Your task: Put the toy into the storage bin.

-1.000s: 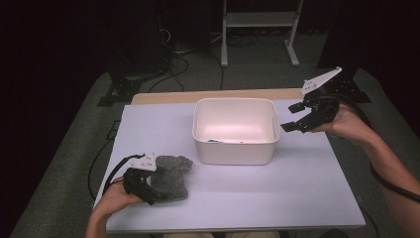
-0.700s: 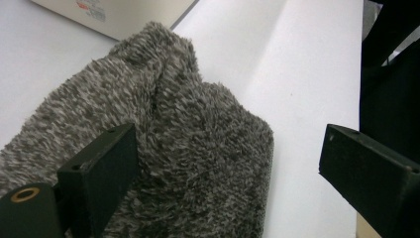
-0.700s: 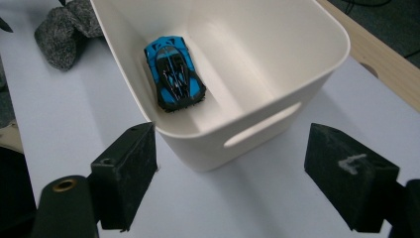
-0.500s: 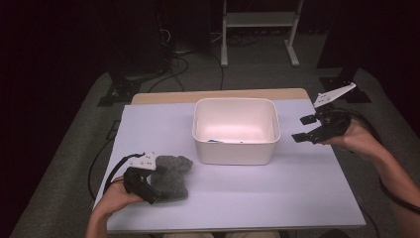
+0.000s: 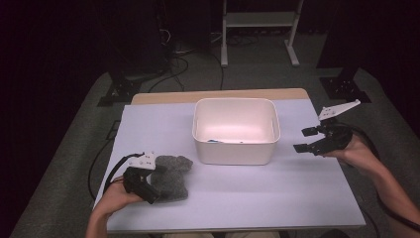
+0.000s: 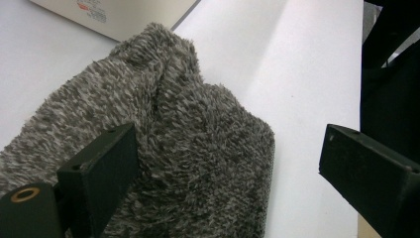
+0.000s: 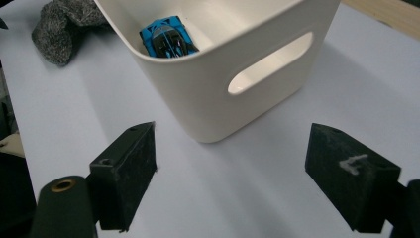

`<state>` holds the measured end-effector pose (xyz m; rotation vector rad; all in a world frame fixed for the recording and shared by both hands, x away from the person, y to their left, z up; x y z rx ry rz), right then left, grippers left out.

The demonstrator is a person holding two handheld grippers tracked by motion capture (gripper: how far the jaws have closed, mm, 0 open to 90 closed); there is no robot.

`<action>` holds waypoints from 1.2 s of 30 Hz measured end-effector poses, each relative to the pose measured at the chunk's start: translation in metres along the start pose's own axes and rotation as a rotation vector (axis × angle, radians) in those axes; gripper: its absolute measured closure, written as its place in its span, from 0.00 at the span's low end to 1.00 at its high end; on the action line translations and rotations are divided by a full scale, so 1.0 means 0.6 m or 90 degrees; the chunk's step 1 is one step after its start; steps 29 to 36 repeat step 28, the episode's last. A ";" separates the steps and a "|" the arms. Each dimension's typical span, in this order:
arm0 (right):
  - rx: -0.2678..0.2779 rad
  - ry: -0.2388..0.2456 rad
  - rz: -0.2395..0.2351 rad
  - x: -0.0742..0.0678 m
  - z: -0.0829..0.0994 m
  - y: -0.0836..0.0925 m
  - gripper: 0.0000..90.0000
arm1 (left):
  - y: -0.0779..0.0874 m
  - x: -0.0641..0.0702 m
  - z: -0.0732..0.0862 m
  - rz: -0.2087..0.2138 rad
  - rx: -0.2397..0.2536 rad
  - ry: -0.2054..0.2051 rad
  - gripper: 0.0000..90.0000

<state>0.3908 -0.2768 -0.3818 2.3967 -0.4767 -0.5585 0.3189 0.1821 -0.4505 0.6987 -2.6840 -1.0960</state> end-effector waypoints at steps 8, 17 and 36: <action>0.018 -0.016 -0.014 -0.005 0.032 -0.016 0.21 | 0.000 0.001 0.000 0.000 -0.001 0.001 0.08; 0.033 -0.046 -0.036 -0.011 0.067 -0.031 0.21 | 0.000 0.002 0.000 0.001 0.000 0.000 0.08; 0.028 -0.054 -0.041 -0.018 0.102 -0.056 0.21 | -0.003 0.006 0.000 0.004 -0.006 -0.006 0.08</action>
Point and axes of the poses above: each handheld gripper's, and its own axes: y roughly backward along the jaws, z roughly out of its underside, x roughly to its right, the point moved 7 cm from there along -y, roughly forward along the jaws, and after that the axes turned 11 degrees about -z, right-handed, at the moved point
